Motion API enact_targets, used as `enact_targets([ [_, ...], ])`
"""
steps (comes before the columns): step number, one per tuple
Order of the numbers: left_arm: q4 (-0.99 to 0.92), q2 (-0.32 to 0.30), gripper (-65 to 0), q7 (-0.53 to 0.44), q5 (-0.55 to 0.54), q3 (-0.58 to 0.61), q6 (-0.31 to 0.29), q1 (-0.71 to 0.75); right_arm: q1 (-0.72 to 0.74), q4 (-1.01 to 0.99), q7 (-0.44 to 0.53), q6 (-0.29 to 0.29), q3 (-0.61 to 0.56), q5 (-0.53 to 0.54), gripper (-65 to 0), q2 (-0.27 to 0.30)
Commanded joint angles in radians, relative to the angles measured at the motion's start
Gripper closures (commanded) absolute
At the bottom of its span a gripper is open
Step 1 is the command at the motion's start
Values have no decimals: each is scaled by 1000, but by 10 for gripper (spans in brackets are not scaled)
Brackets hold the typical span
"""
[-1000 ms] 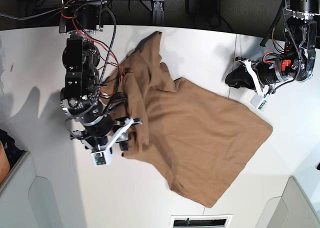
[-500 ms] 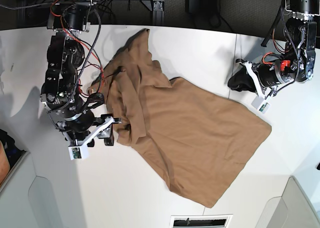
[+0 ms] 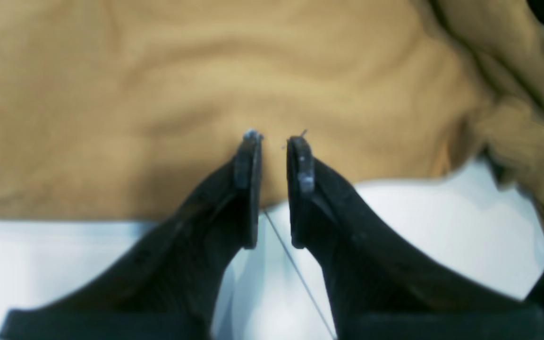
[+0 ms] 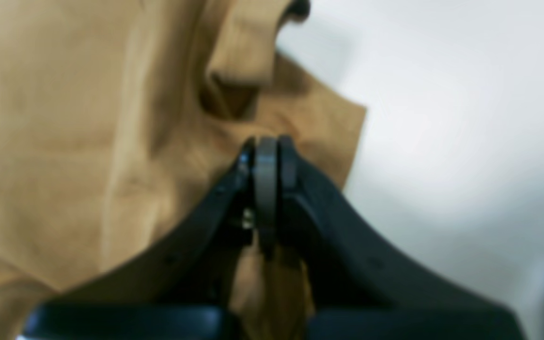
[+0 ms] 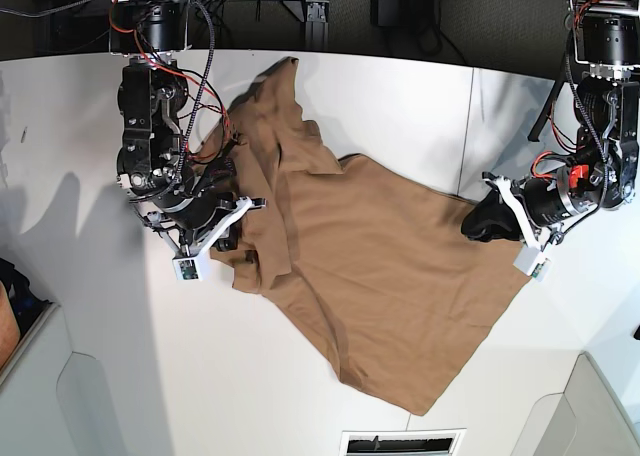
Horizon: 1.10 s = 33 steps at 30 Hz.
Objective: Layout the t-shirt on the table in an organized manner, then fold the t-shirt properly
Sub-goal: 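Release the shirt and move the right gripper to its edge, then grasp shirt edges and pull apart to flatten the shirt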
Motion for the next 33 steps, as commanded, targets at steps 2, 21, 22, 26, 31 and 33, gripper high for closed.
enact_targets([
  [2,-19,-7,-130,-33,-17,-4,-6,-26,25,19,25,1,1,-6,0,3],
  [21,-306,61,-130,-68,46,-4,-6,-102,27,17,44,-74,75,-146,0,158],
  [22,-306,51,-130,-68,45,-4,-6,-102,27,17,44,-84,75,-145,0,174],
  [26,-306,6,-130,-68,34,-4,-6,-105,34,18,44,-130,84,-150,0,224],
  [31,-304,-46,-130,-44,-38,-4,-6,-108,55,51,6,-145,145,-113,0,235],
  [33,-299,-56,-130,9,-105,-4,-6,-108,51,95,-32,-135,154,-59,0,235],
])
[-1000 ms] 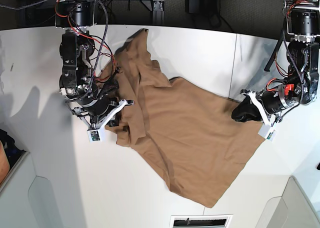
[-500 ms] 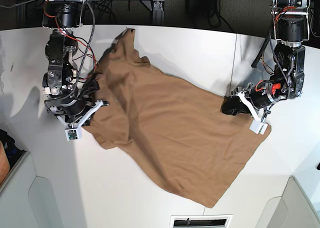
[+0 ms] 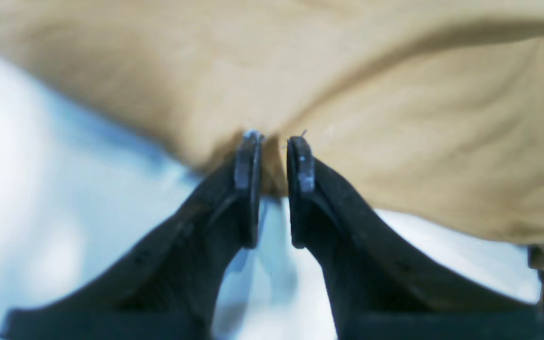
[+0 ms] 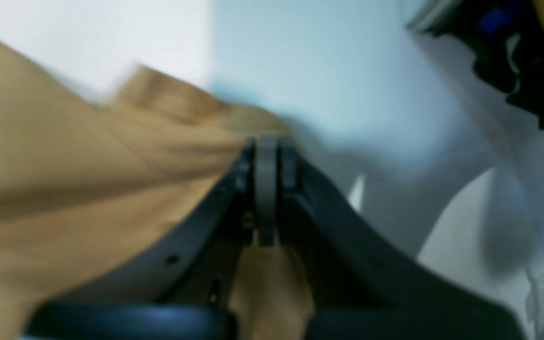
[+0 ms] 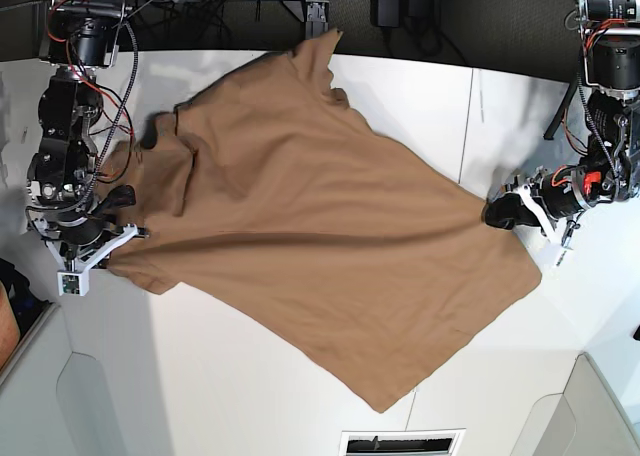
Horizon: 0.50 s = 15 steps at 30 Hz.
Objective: Layout the t-shirt on the table in an organized manner, then fold the t-shirt properly
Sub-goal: 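Grasp shirt edges and pull apart to flatten the shirt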
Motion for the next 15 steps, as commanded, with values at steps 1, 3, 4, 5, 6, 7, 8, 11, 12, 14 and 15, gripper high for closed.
enact_targets([
  [1,21,-19,-130,13,-49,-5,-6,-24,16,45,5,12,5,32,0,11],
  [3,31,-22,-130,64,-109,-5,-6,-24,1,97,-25,63,4,89,0,-4],
  [4,35,-23,-130,79,-132,-5,-6,-24,-9,116,-45,88,3,122,0,-15],
  [5,42,-23,-130,85,-144,-5,-6,-24,-19,126,-66,113,0,158,0,-27],
  [6,50,-23,-130,86,-151,-5,-6,-24,-34,132,-75,134,-5,193,0,-39],
  [7,57,-22,-130,85,-154,-5,-6,-24,-51,134,-76,145,-11,214,0,-52],
  [8,68,-22,-130,80,-153,-5,-6,-24,-69,136,-71,159,-16,217,0,-66],
  [11,94,-22,-130,77,-151,-5,-6,-24,-105,144,-41,165,-14,164,0,-92],
  [12,98,-22,-130,76,-151,-6,-6,-24,-107,144,-35,162,-13,155,0,-92],
  [14,98,-22,-130,73,-145,-5,-6,-25,-105,144,-30,154,-6,132,0,-88],
  [15,98,-22,-130,74,-144,-5,-6,-24,-101,144,-26,150,-1,114,0,-85],
])
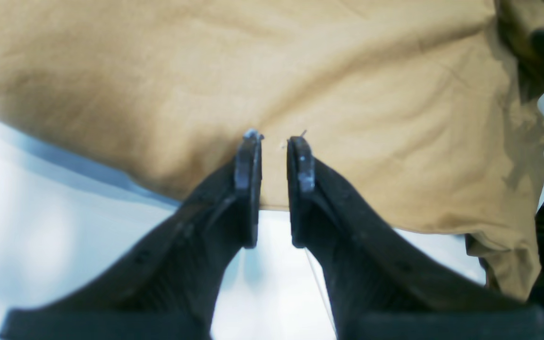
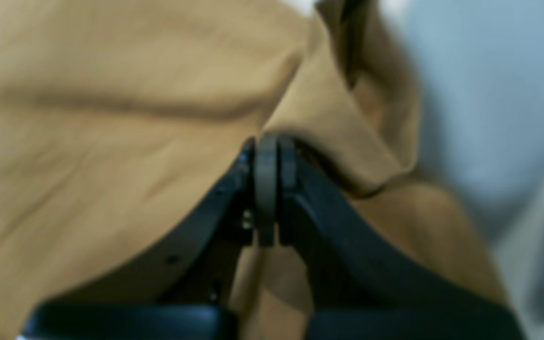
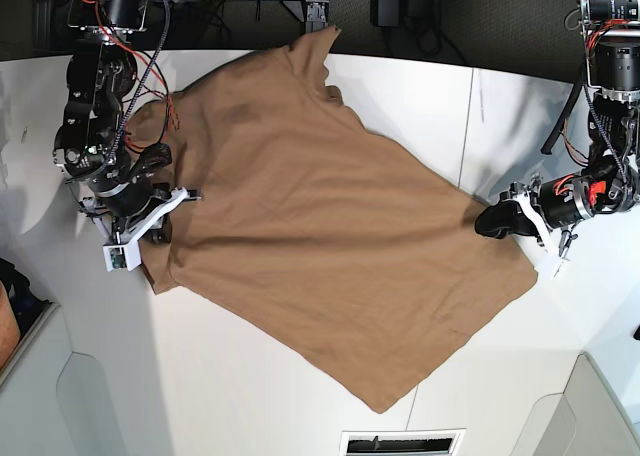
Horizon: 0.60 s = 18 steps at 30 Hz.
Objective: Layout the t-shirt on the table in an organized manner, then fold the t-shirt properly
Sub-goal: 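Grasp shirt edges and pull apart to flatten the shirt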
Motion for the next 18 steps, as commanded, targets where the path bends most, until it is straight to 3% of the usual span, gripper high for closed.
enact_targets([
  [1,16,-20,-130,-21,-16,-6,-6,-22,23,20,23,-22,13,-15,0,10],
  [4,16,-20,-130,-21,-13,-6,-6,-22,43,20,38,-111,51,-82,-154,10],
  [6,16,-20,-130,-21,-13,-6,-6,-22,61,20,40,-158,85,-118,-212,10],
  [15,16,-20,-130,-60,35,-6,-6,-23,77,100,-5,-164,133,-114,-220,10],
  [18,16,-20,-130,-109,86,-6,-6,-31,76,124,-38,-135,129,-28,-220,10],
])
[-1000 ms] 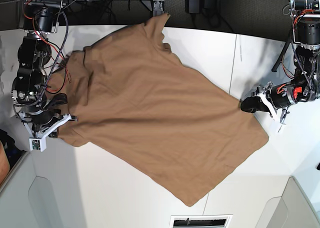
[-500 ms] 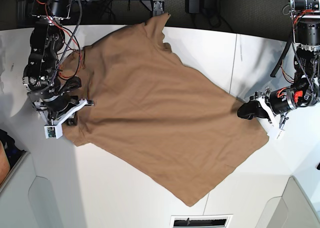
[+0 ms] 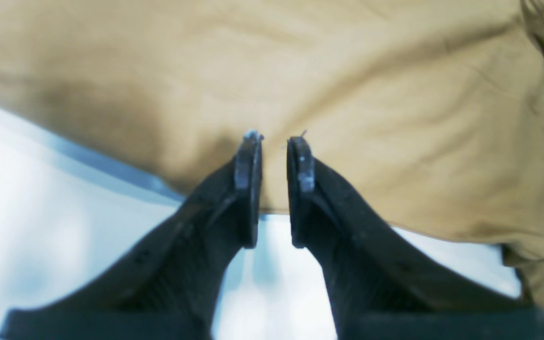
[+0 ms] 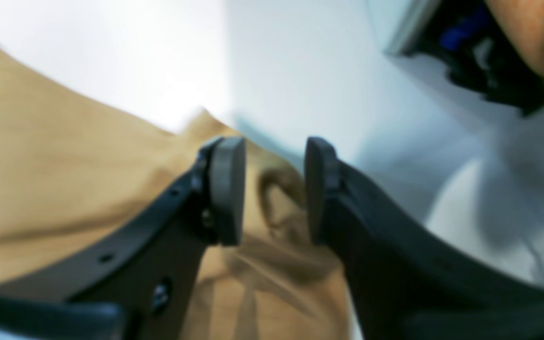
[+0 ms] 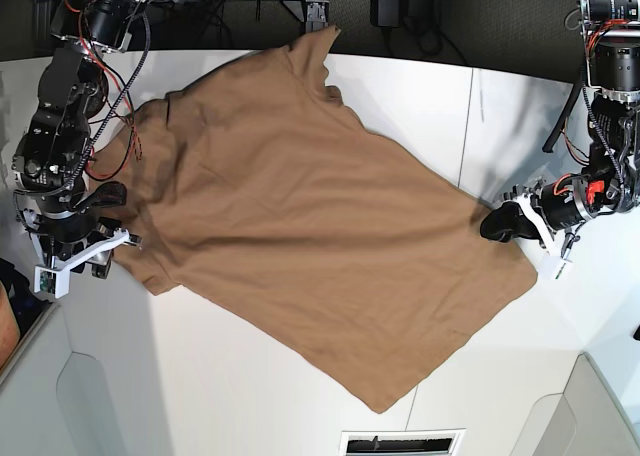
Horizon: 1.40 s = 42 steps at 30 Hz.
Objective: Layout the t-shirt on the table in an organized manner, then fold the t-shirt properly
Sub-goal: 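Grasp shirt edges and pull apart to flatten the shirt, then pull the shirt with both grippers to straighten it along the table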
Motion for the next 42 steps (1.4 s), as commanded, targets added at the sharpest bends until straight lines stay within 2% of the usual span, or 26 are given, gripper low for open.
enact_targets([
  [1,16,-20,-131,-37,-13,-6,-6,-28,15,10,-5,41,-9,40,-220,5],
  [2,16,-19,-133,-49,-5,-6,-6,-33,12,5,-18,70,-21,71,-219,1],
  [6,16,-13,-136,-59,26,-6,-6,-70,-50,-3,-20,129,-117,149,-209,-1],
  [7,15,-6,-136,-59,45,-6,-6,-83,-69,-3,-20,145,-146,154,-177,-1],
  [9,15,14,-135,-60,77,-6,-6,-108,-103,-2,-10,145,-196,150,-31,0],
  [10,14,24,-126,-60,85,-5,-6,-116,-119,-2,0,144,-211,145,0,0],
  [12,13,36,-73,-77,113,10,-6,-126,-148,-2,21,143,-222,133,0,-1],
  [15,7,44,-9,-141,228,60,-6,-126,-180,-2,21,140,-221,98,0,-1],
  [20,-39,44,-5,-228,362,154,-6,-126,-210,-2,6,97,-198,27,0,0],
  [23,-76,44,-5,-217,399,181,-6,-123,-215,-2,6,90,-163,21,0,2],
  [25,-93,42,-4,-171,408,181,-6,-117,-215,-2,6,90,-138,16,0,6],
  [27,-96,27,0,-89,372,181,-6,-105,-214,-3,16,90,-112,13,0,8],
  [29,-95,0,0,-26,257,181,-6,-82,-214,-5,21,90,-92,14,0,8],
  [32,-68,-36,0,-16,124,181,-6,-18,-211,-21,25,90,-88,14,0,9],
  [36,19,-44,0,-9,79,181,-6,85,-209,-54,35,89,-88,14,0,19],
  [42,155,-44,0,21,32,166,-6,264,-171,-137,47,81,-87,14,0,69],
])
